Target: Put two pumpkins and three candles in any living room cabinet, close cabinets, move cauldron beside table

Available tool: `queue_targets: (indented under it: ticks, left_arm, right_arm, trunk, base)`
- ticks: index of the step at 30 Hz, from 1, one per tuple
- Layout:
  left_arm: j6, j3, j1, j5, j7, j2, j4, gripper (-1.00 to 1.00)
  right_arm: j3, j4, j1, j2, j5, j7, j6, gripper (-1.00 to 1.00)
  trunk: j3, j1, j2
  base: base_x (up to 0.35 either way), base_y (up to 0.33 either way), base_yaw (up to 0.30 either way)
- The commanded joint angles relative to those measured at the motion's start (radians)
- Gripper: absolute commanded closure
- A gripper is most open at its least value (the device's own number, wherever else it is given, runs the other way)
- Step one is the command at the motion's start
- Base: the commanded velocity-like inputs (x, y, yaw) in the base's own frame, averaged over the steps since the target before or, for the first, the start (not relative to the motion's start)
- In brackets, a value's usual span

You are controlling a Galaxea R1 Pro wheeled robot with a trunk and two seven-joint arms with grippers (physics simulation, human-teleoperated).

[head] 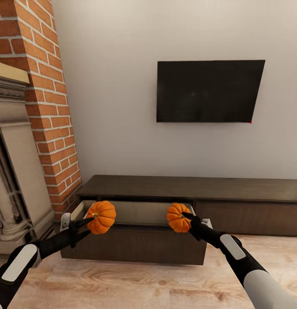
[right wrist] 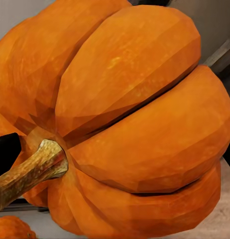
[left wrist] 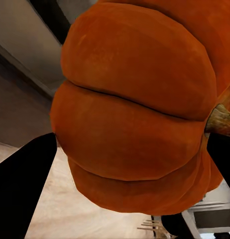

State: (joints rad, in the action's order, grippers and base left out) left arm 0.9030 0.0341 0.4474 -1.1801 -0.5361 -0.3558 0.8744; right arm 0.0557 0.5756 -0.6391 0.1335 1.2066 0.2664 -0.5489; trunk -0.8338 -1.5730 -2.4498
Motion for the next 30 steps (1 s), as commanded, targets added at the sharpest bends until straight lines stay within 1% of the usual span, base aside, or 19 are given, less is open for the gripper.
queue_targets:
  ticks: [1,4,6,8,10,12,16,18,20,21,22,23,24,25,26,27,28,29,30]
  left_arm:
    - [0.005,0.001,0.001,0.002,-0.002,0.001,0.008,1.0]
    - [0.008,-0.002,0.001,0.01,0.013,0.007,0.067,1.0]
    - [0.011,-0.006,0.002,0.01,0.085,0.031,0.093,1.0]
    - [0.013,-0.006,0.002,0.006,0.147,0.041,0.109,1.0]
    - [0.014,-0.006,0.002,0.006,0.187,0.047,0.134,1.0]
    - [0.014,-0.006,0.002,0.008,0.198,0.05,0.143,1.0]
    - [0.015,-0.008,0.002,0.011,0.203,0.052,0.146,1.0]
    - [0.014,-0.008,0.004,0.013,0.203,0.061,0.148,1.0]
    - [0.014,-0.008,0.016,0.014,0.213,0.073,0.149,1.0]
    - [0.014,-0.008,0.035,0.014,0.244,0.082,0.145,1.0]
    - [0.013,-0.007,0.052,0.011,0.274,0.09,0.143,1.0]
    - [0.013,-0.007,0.068,0.01,0.308,0.1,0.143,1.0]
    - [0.013,-0.008,0.087,0.009,0.358,0.117,0.144,1.0]
    - [0.011,-0.007,0.097,0.007,0.387,0.127,0.144,1.0]
    - [0.008,-0.007,0.103,0.006,0.407,0.135,0.143,1.0]
    - [0.004,-0.007,0.109,0.009,0.424,0.148,0.142,1.0]
    - [0.001,-0.007,0.112,0.013,0.433,0.166,0.142,1.0]
    - [-0.001,-0.008,0.114,0.017,0.438,0.177,0.141,1.0]
    - [-0.003,-0.009,0.115,0.023,0.44,0.182,0.141,1.0]
  right_arm:
    - [0.005,0.0,-0.001,0.001,0.002,0.002,0.0,1.0]
    - [0.005,0.0,-0.001,0.001,0.002,0.003,0.001,1.0]
    - [0.006,0.0,-0.001,0.0,0.003,0.005,0.003,1.0]
    - [0.006,0.016,-0.001,0.0,0.003,0.008,0.002,1.0]
    - [0.006,0.113,-0.001,0.0,0.003,0.011,-0.002,1.0]
    - [0.006,0.181,-0.001,-0.003,0.003,-0.004,-0.003,1.0]
    - [0.006,0.204,-0.001,-0.007,0.002,-0.039,0.006,1.0]
    - [0.012,0.208,-0.001,-0.008,-0.02,-0.056,0.007,1.0]
    - [0.026,0.208,-0.001,-0.009,-0.063,-0.066,0.009,1.0]
    - [0.031,0.208,-0.001,-0.009,-0.092,-0.07,0.01,1.0]
    - [0.033,0.208,-0.001,-0.009,-0.105,-0.071,0.01,1.0]
    - [0.034,0.207,-0.001,-0.009,-0.113,-0.072,0.011,1.0]
    - [0.035,0.207,-0.001,-0.009,-0.121,-0.072,0.012,1.0]
    - [0.036,0.207,-0.001,-0.009,-0.123,-0.073,0.012,1.0]
    - [0.036,0.207,-0.001,-0.009,-0.125,-0.074,0.013,1.0]
    - [0.036,0.207,-0.001,-0.009,-0.127,-0.074,0.013,1.0]
    - [0.036,0.207,-0.001,-0.009,-0.127,-0.074,0.013,1.0]
    - [0.036,0.208,-0.001,-0.009,-0.128,-0.074,0.013,1.0]
    - [0.037,0.21,-0.001,-0.01,-0.129,-0.074,0.014,1.0]
  trunk:
    - [0.002,0.004,0.007]
    - [0.011,0.016,0.028]
    - [0.018,0.023,0.042]
    - [0.024,0.031,0.056]
    - [0.03,0.039,0.07]
    - [0.037,0.046,0.084]
    - [0.049,0.062,0.112]
    - [0.055,0.069,0.126]
    - [0.062,0.077,0.14]
    - [0.065,0.081,0.147]
    - [0.068,0.085,0.154]
    - [0.071,0.088,0.161]
    - [0.074,0.092,0.168]
    - [0.077,0.096,0.175]
    - [0.08,0.1,0.182]
    - [0.084,0.104,0.189]
    - [0.087,0.108,0.196]
    - [0.09,0.111,0.203]
    - [0.093,0.115,0.21]
  base:
    - [0.0,0.0,0.0]
    - [0.0,0.0,0.0]
    - [0.0,0.0,0.0]
    - [0.0,0.0,0.0]
    - [0.0,0.0,0.0]
    - [0.0,0.0,0.0]
    - [0.0,0.0,0.0]
    - [0.0,0.0,0.0]
    - [0.0,0.0,0.0]
    - [0.0,0.0,0.0]
    - [0.0,0.0,0.0]
    - [0.0,0.0,0.0]
    - [0.0,0.0,0.0]
    - [0.0,0.0,0.0]
    - [0.0,0.0,0.0]
    - [0.0,0.0,0.0]
    - [0.0,0.0,0.0]
    - [0.0,0.0,0.0]
    - [0.0,0.0,0.0]
